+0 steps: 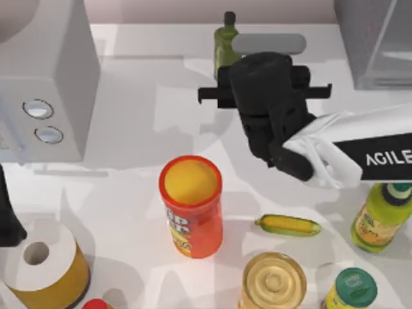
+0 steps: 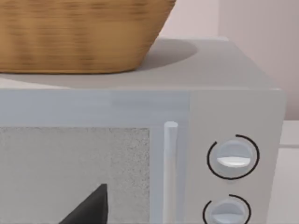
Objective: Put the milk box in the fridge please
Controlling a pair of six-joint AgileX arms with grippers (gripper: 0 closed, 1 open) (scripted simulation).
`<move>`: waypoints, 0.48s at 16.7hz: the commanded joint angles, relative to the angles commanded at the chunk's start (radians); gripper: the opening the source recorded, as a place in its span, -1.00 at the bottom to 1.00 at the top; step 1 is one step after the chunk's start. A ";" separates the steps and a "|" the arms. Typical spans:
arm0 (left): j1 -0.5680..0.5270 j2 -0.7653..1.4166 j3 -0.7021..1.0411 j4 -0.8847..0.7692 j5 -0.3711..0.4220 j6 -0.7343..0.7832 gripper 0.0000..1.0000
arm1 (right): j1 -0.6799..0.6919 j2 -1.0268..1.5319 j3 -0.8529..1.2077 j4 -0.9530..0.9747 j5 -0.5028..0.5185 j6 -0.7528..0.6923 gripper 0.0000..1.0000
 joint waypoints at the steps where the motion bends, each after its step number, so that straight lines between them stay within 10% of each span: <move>1: 0.000 0.000 0.000 0.000 0.000 0.000 1.00 | 0.000 -0.030 0.009 -0.036 0.000 0.001 -1.00; 8: 0.000 0.000 0.000 0.000 0.000 0.000 1.00 | 0.004 -0.067 0.021 -0.079 -0.004 0.001 -1.00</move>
